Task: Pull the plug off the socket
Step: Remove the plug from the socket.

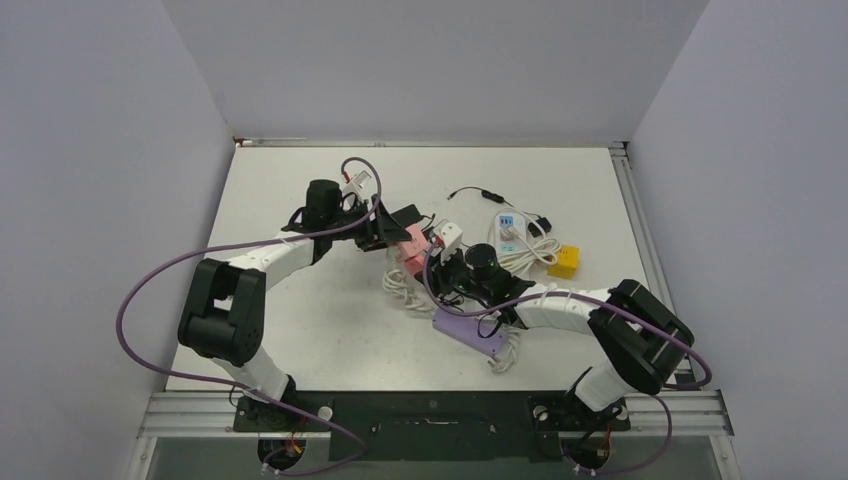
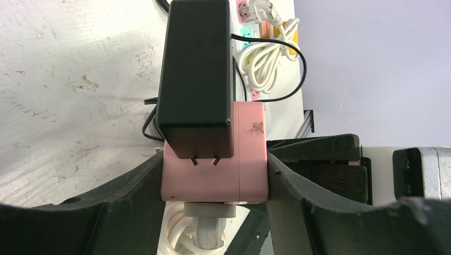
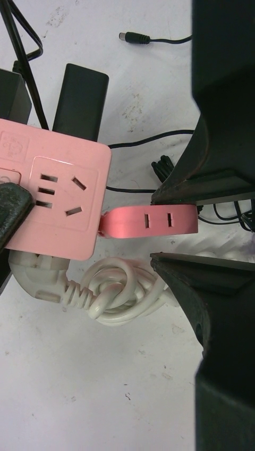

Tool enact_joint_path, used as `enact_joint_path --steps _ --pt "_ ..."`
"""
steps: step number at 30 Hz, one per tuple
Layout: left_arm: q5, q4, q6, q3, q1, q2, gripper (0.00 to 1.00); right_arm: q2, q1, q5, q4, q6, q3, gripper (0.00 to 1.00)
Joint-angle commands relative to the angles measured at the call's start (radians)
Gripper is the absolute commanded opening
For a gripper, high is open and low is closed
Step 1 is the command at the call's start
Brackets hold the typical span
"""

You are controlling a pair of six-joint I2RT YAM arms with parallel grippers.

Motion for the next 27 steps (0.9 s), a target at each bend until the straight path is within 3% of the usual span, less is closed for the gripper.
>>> enact_joint_path --steps 1,6,11,27 --pt "0.023 0.095 -0.017 0.032 0.012 -0.075 0.0 -0.023 0.015 -0.004 0.028 0.036 0.04 0.37" --pt "0.039 0.105 -0.027 0.033 0.012 -0.07 0.0 0.001 0.015 0.048 0.058 0.098 0.049 0.44" --pt "0.046 0.113 -0.032 0.03 0.011 -0.073 0.0 0.028 0.013 0.048 0.082 0.119 0.061 0.42" --pt "-0.019 0.192 -0.084 -0.03 0.001 -0.103 0.0 0.105 0.017 0.113 0.095 0.233 0.105 0.24"
